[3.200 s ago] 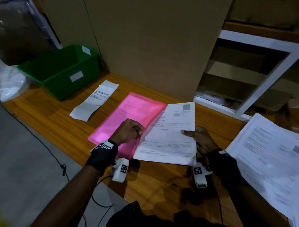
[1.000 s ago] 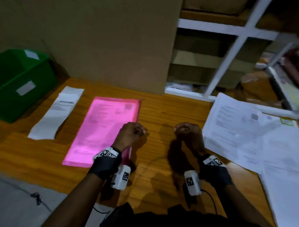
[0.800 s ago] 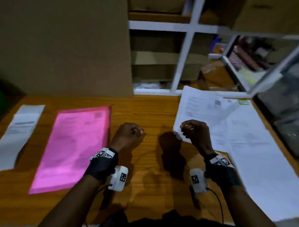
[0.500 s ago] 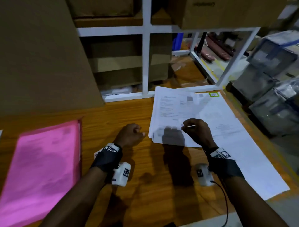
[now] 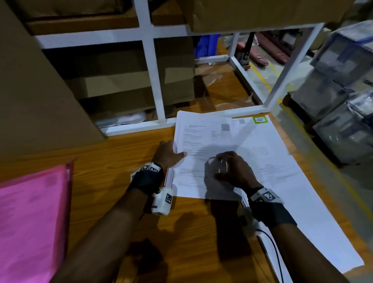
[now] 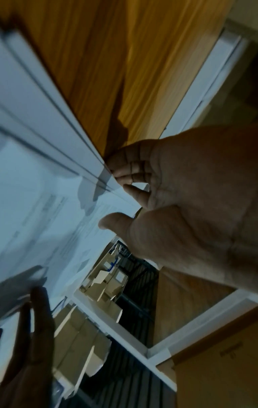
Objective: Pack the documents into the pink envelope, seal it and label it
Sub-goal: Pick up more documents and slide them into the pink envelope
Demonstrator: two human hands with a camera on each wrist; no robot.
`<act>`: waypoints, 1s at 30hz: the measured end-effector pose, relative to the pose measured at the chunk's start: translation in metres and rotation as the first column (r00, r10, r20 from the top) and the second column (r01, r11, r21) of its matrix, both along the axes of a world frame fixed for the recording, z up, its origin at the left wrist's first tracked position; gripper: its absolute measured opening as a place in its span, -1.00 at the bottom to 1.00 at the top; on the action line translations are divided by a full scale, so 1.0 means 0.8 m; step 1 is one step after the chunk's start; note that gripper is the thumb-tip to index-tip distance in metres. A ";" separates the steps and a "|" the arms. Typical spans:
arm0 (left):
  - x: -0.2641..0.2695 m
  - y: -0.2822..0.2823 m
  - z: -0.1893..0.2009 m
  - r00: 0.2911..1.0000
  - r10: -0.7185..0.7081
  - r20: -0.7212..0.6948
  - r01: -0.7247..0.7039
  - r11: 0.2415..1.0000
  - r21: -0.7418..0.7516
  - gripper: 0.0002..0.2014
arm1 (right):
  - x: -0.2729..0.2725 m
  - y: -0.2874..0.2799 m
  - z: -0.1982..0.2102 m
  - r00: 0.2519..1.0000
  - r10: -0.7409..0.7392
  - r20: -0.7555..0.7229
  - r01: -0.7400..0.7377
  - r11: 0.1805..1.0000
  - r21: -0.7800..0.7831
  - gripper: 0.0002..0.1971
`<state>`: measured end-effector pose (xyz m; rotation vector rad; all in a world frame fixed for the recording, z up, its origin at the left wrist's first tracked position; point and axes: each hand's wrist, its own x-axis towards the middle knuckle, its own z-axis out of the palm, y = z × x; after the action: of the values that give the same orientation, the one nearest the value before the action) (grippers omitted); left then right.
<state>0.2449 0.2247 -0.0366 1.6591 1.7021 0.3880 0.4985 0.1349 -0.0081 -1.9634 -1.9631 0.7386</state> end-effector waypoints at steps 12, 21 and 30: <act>0.017 -0.019 0.063 0.940 0.203 0.276 -0.201 0.979 -0.035 -0.69 | 0.001 -0.013 0.003 1.000 -0.010 -0.008 0.010 0.999 0.031 -0.37; 0.011 -0.044 0.085 0.851 0.204 0.483 -0.257 0.965 0.044 -0.74 | -0.002 -0.017 0.026 0.965 -0.175 -0.194 0.197 0.975 0.099 -0.40; -0.075 -0.101 0.102 0.718 0.170 0.674 -0.199 0.979 -0.036 -0.72 | -0.036 -0.008 0.057 0.734 -0.260 -0.628 0.322 0.947 -0.016 -0.39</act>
<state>0.1851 0.1435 0.0450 1.1462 1.2887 0.9982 0.4696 0.1289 0.0376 -1.6180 -1.2324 1.0213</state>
